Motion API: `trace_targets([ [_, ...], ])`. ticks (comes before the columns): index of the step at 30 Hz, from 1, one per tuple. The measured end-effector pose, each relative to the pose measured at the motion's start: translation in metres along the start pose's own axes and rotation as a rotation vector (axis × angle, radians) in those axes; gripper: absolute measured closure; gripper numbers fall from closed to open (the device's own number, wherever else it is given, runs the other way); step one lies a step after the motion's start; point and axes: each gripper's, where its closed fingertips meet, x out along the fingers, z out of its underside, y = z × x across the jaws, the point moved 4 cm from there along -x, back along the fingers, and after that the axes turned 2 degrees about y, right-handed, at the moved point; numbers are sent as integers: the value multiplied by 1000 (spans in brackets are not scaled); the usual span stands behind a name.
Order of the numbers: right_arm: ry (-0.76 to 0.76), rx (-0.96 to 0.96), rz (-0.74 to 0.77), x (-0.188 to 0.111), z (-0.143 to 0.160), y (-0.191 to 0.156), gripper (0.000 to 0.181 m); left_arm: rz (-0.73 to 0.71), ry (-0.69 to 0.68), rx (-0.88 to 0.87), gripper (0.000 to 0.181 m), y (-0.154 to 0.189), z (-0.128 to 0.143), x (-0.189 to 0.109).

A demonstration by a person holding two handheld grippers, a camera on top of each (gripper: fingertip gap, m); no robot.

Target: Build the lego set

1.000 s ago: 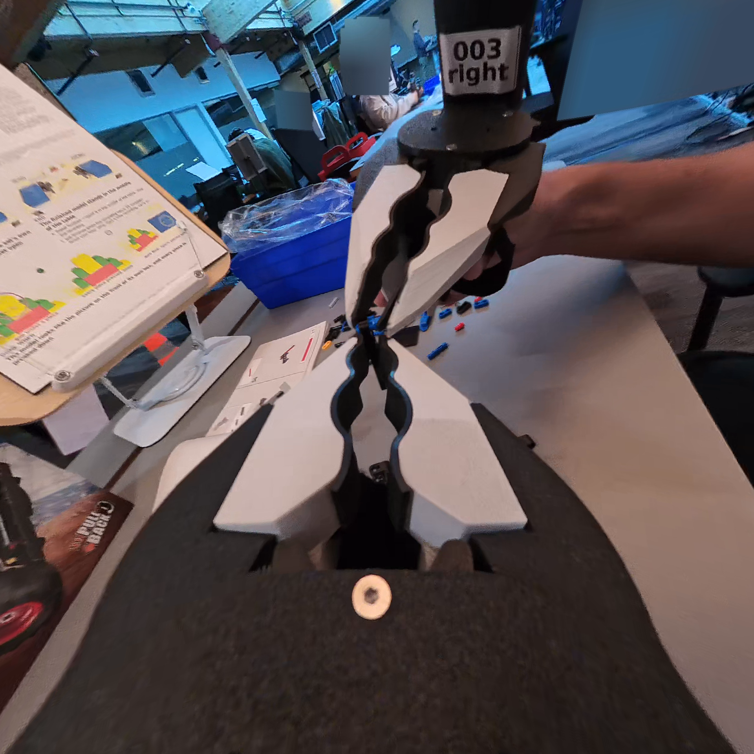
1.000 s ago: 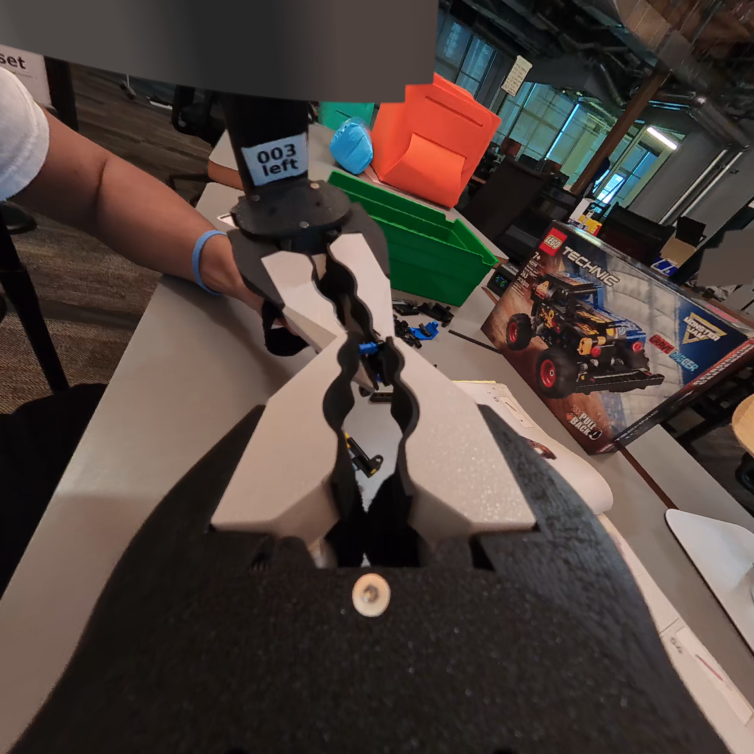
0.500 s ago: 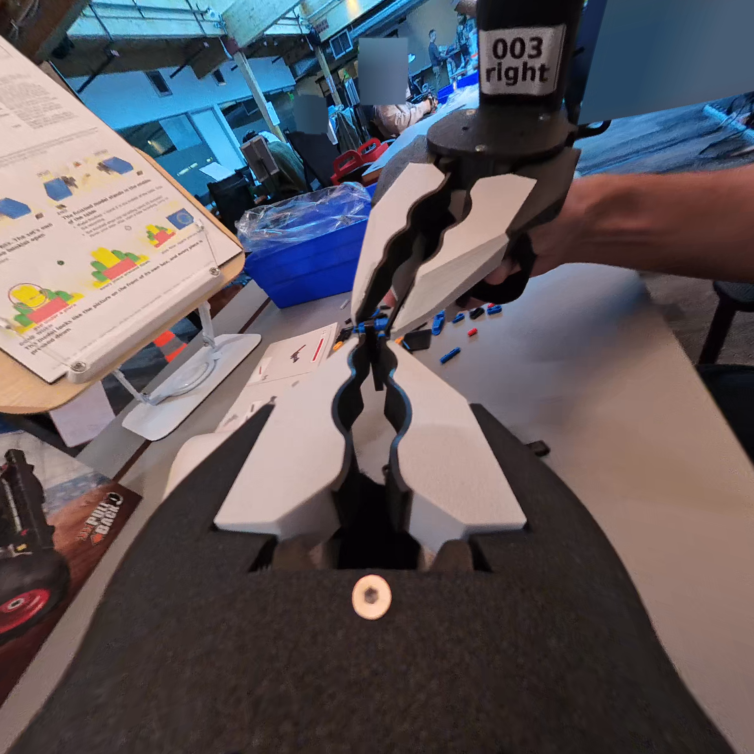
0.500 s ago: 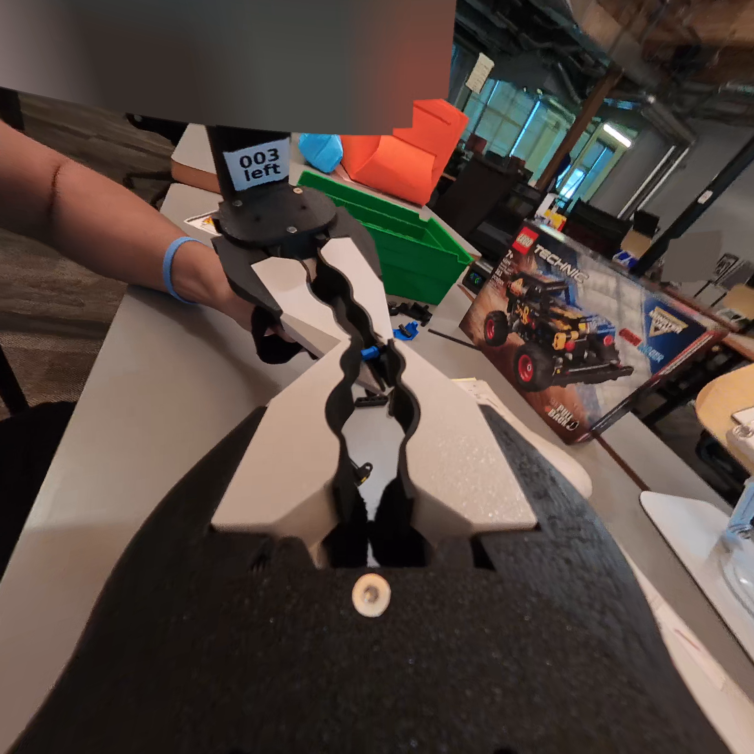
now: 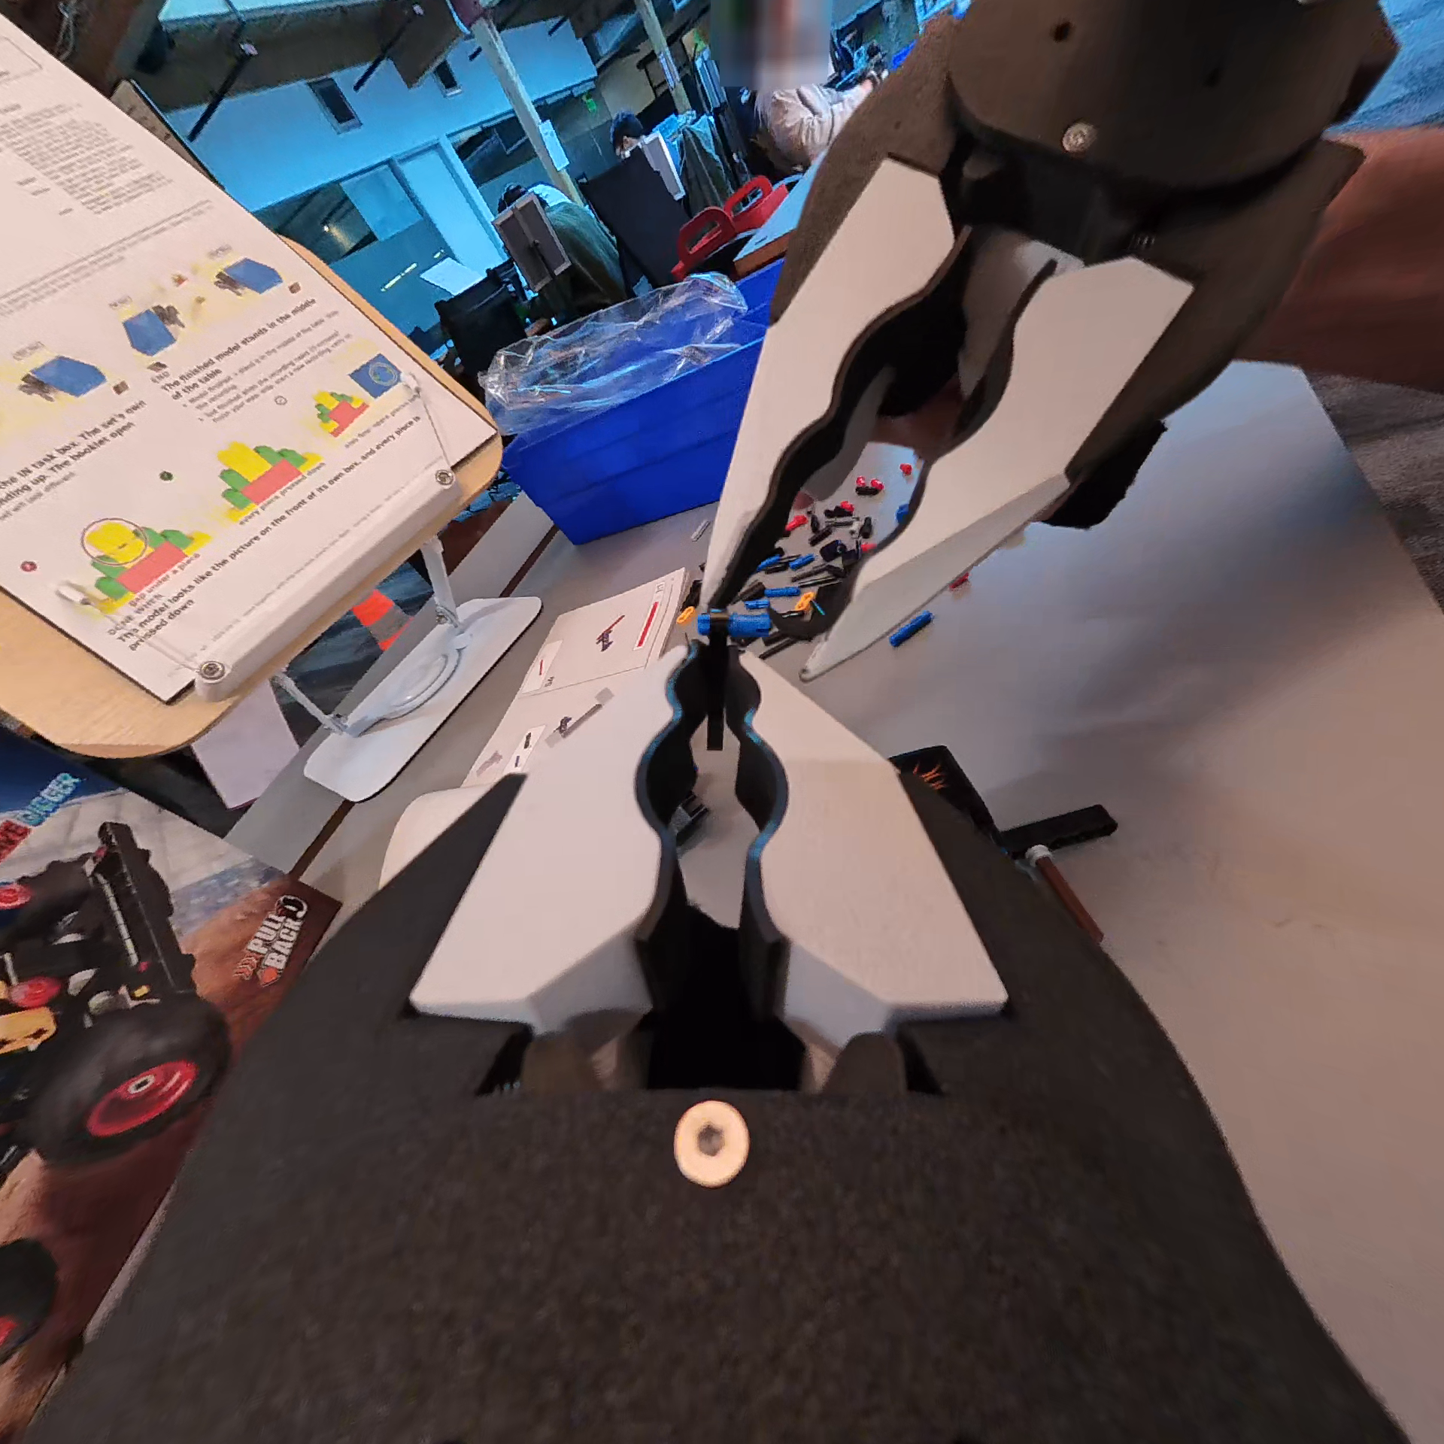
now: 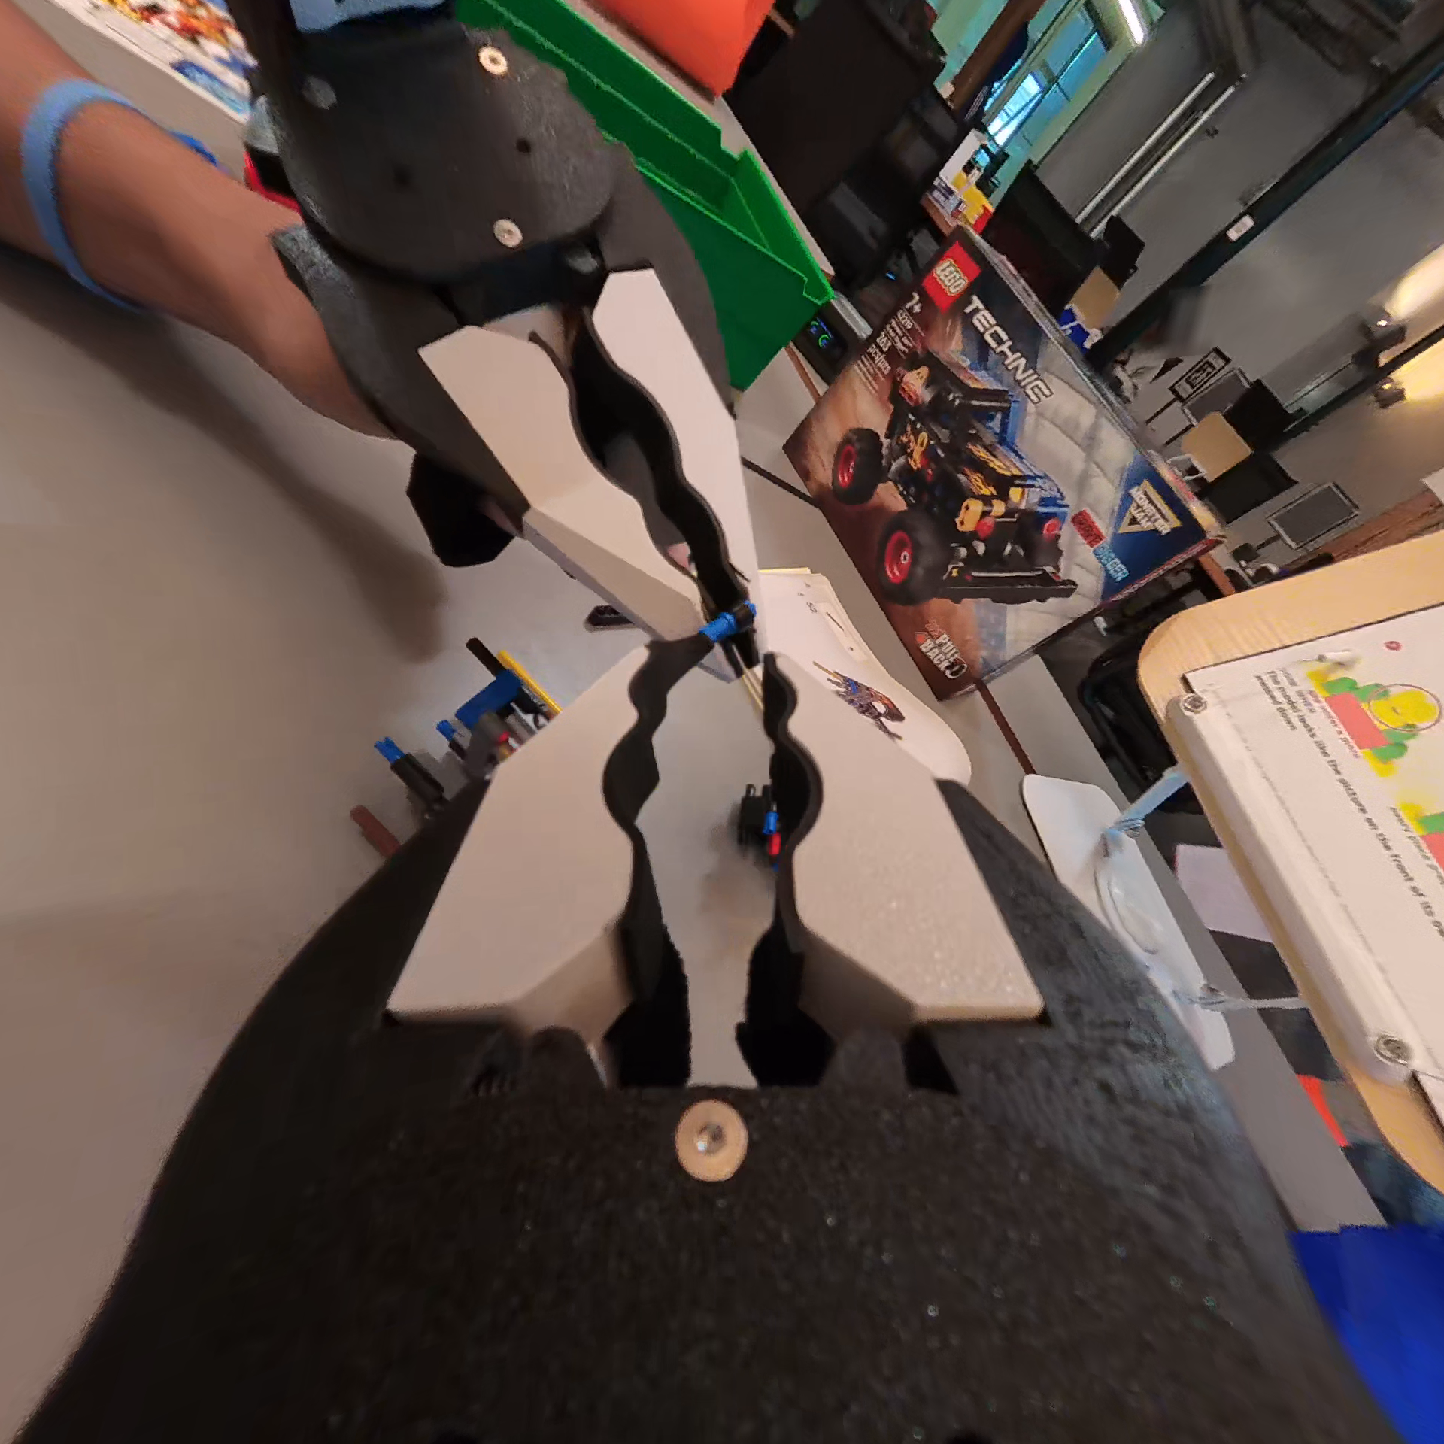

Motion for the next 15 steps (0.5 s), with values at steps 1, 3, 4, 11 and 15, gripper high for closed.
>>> trace_targets([
  [1, -19, -27, 2, 0, 1, -1, 159, 6, -9, 12, 179, 1, 1, 0],
  [3, -69, -109, 12, 0, 2, -3, 158, 15, -34, 52, 180, 4, 3, 2],
  [4, -96, -146, 11, -1, 3, -4, 158, 14, -56, 83, 180, 6, 5, 3],
  [11, -332, -371, -5, -5, 13, -17, 157, -22, -160, 318, 180, 18, 14, 9],
  [15, -350, -409, 9, -3, 13, -14, 157, -21, -174, 381, 180, 24, 15, 10],
])
